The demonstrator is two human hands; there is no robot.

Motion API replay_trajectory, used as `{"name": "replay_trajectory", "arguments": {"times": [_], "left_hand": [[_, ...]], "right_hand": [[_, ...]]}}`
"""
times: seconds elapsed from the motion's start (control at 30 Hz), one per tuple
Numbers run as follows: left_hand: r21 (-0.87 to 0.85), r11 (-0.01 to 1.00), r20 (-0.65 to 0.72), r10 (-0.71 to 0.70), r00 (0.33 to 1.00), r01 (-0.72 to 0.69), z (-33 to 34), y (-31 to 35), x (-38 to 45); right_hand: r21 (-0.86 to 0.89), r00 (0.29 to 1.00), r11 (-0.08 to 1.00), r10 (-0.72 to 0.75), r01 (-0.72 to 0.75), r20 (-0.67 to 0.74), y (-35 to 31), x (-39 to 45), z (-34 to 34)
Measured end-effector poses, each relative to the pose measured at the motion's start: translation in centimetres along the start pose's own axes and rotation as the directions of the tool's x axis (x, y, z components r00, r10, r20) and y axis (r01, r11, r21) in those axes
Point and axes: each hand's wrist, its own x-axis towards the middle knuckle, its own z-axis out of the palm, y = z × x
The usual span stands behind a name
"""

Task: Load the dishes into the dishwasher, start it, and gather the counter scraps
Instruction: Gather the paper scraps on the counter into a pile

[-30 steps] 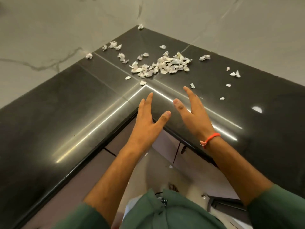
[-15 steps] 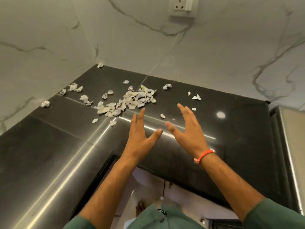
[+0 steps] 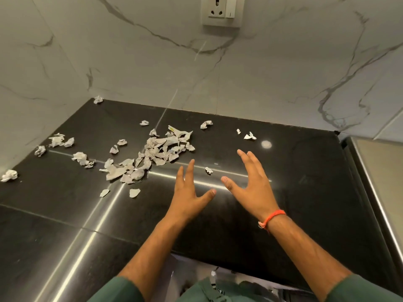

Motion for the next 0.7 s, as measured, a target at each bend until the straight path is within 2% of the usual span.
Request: {"name": "replay_trajectory", "arguments": {"times": [0.13, 0.23, 0.3, 0.4, 0.5, 0.7], "left_hand": [[0.076, 0.994, 0.043, -0.085, 0.995, 0.082, 1.5, -1.8, 1.3], [0.429, 0.902, 0.038, -0.075, 0.996, 0.052, 3.0, -4.0, 1.1], [0.555, 0.832, -0.003, -0.018, 1.000, 0.016, 4.0, -4.7, 0.9], [0.574, 0.819, -0.087, 0.031, 0.996, 0.024, 4.7, -4.7, 1.0], [0.587, 0.808, -0.120, 0.032, 0.992, 0.045, 4.8, -4.6, 1.8], [0.574, 0.815, -0.155, 0.019, 0.988, 0.074, 4.5, -4.1, 3.2]], "right_hand": [[-0.037, 0.999, 0.999, 0.035, -0.034, 0.035, 2.7, 1.2, 0.1], [-0.123, 0.994, 0.988, 0.099, -0.091, 0.055, 5.5, 2.6, -0.6], [-0.226, 0.986, 0.964, 0.157, -0.140, 0.061, 7.8, 3.5, -1.2], [-0.418, 0.976, 0.896, 0.202, -0.152, 0.076, 11.2, 4.9, -2.3], [-0.528, 0.971, 0.841, 0.209, -0.116, 0.119, 13.2, 6.3, -2.6], [-0.655, 0.970, 0.752, 0.103, 0.069, 0.221, 11.9, 8.9, 2.3]]}}
